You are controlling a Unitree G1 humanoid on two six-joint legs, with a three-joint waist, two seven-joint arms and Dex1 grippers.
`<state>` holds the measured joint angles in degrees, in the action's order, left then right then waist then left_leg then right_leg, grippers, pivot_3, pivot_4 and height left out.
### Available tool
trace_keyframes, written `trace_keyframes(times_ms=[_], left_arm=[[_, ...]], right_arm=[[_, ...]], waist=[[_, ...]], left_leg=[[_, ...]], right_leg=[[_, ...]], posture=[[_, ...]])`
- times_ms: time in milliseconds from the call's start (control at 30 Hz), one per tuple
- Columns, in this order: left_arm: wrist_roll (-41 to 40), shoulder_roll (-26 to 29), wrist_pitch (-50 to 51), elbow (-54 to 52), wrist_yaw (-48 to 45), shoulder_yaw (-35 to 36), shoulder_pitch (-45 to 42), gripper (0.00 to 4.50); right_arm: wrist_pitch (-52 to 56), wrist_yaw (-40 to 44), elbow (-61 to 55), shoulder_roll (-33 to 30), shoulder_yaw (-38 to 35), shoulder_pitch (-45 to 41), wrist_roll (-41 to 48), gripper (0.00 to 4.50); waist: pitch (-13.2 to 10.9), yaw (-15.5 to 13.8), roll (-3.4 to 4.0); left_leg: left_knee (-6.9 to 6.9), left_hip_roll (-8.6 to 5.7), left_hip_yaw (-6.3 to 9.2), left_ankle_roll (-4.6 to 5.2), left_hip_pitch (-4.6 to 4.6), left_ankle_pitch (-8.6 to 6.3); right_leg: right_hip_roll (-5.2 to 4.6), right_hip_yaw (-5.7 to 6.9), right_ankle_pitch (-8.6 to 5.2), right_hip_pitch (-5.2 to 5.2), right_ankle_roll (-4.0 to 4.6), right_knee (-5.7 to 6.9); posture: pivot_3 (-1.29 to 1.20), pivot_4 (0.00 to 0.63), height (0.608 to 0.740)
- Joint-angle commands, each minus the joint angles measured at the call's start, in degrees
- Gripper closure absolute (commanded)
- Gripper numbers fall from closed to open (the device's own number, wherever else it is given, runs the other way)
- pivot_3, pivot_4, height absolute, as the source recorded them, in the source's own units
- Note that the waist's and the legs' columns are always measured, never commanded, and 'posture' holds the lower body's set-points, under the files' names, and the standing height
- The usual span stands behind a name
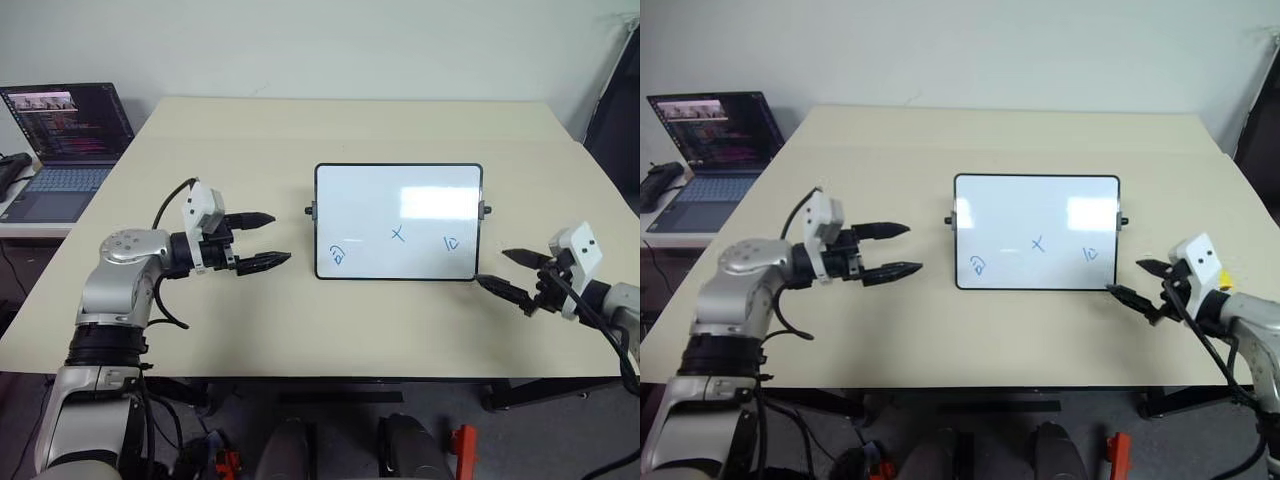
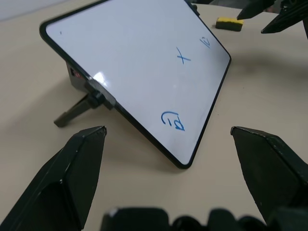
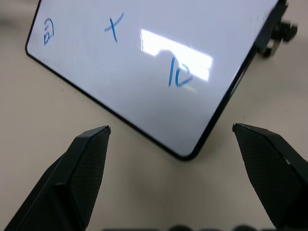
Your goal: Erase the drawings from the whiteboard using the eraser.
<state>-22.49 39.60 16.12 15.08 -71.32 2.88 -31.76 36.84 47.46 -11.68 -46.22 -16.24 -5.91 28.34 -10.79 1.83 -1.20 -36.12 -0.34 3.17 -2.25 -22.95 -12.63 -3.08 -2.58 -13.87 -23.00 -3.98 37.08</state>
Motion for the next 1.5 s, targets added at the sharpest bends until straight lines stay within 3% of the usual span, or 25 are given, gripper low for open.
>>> trace_keyframes(times_ms=[33, 400, 800, 1033, 1500], left_arm=[[-1.0, 0.8, 0.2, -2.8, 0.2, 1.4, -1.1, 0.00], [-1.9, 0.5, 1.2, -4.5, 0.5, 1.4, -0.9, 0.00], [-4.8, -1.3, 6.8, -16.1, 4.9, 0.5, 3.7, 0.00], [-5.1, -0.7, 8.6, -19.6, 4.6, -0.7, 6.2, 0.00], [-4.5, -1.2, 7.7, -19.9, 6.1, -1.4, 6.8, 0.00]], right_arm=[[-1.2, 0.6, -1.7, -0.5, -1.4, -0.7, 0.8, 0.05], [-3.5, 2.0, 2.2, -2.5, -4.8, -1.9, 0.9, 0.05], [-5.4, 3.2, 10.1, -3.6, -11.5, -1.0, 1.1, 0.05], [-15.8, -5.9, 35.2, -5.6, -12.3, -12.2, -7.0, 0.05], [-24.9, -3.9, 71.0, -7.0, -1.6, -32.3, -17.1, 0.05]], waist=[[0.0, 0.1, 0.00], [0.0, 0.0, 0.00], [0.0, -0.1, 0.00], [0.0, 0.4, 0.01], [0.0, 1.3, 0.01]], left_leg=[[0.00, 0.00, -0.01, 0.00, 0.02, 0.00], [-0.01, 0.00, -0.01, 0.00, 0.00, 0.00], [-0.05, 0.00, -0.02, 0.00, 0.03, 0.00], [-0.04, 0.00, -0.12, 0.00, 0.10, 0.00], [0.00, -0.02, -0.14, 0.00, 0.08, 0.00]], right_leg=[[0.00, -0.01, 0.00, 0.00, 0.00, 0.01], [0.00, 0.00, 0.00, 0.00, 0.00, 0.01], [-0.01, -0.02, 0.00, 0.03, 0.00, 0.02], [0.00, -0.09, 0.01, 0.06, 0.01, 0.02], [0.00, -0.11, 0.00, 0.06, 0.03, -0.02]], posture=[[0.00, 0.150, 0.740], [0.00, 0.150, 0.740], [0.00, 0.150, 0.740], [0.00, 0.150, 0.740], [0.00, 0.150, 0.740]])
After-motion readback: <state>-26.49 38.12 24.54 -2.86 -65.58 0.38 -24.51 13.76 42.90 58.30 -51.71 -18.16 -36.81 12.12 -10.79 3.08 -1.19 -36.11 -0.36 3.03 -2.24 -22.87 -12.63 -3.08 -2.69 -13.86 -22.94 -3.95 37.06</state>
